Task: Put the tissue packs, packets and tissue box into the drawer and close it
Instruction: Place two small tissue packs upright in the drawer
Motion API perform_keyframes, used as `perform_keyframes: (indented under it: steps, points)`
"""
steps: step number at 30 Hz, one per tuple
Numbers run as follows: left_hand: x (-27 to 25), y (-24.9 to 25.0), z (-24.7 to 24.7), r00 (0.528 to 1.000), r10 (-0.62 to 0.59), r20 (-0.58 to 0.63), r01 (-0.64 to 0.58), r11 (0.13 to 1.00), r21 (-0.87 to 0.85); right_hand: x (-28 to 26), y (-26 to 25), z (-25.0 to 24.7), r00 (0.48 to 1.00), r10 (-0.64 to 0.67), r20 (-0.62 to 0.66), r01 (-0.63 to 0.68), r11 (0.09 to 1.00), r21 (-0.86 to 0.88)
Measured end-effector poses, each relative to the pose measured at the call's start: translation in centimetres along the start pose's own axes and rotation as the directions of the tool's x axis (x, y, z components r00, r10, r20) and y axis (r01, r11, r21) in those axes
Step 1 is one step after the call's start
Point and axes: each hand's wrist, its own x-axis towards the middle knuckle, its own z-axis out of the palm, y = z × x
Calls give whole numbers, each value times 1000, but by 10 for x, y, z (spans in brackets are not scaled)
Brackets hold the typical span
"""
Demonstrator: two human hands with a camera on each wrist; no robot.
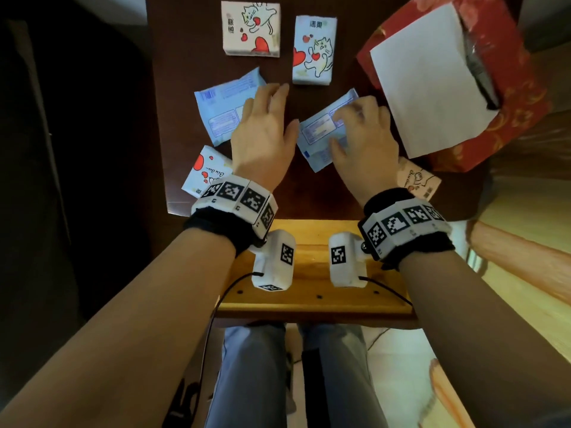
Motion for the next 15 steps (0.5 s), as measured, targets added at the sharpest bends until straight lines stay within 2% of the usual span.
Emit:
perform_keyframes:
  steps: [4, 7, 10, 15]
  points:
    - [21, 5, 6, 996, 80, -45, -77, 996, 53, 11, 2, -1, 1000, 3, -31, -2, 999, 51]
    - [37, 8, 11, 990, 140, 1, -140, 987, 79, 23, 2, -3, 998, -12, -67, 17, 996, 82]
    - [51, 14, 15, 997, 76, 21, -76, 997, 17, 33, 1, -1, 995, -43, -91, 50, 995, 81]
    - [61, 19, 23, 998, 0, -68, -3, 998, -56, 39, 5, 1, 997, -9, -74, 20, 987, 159]
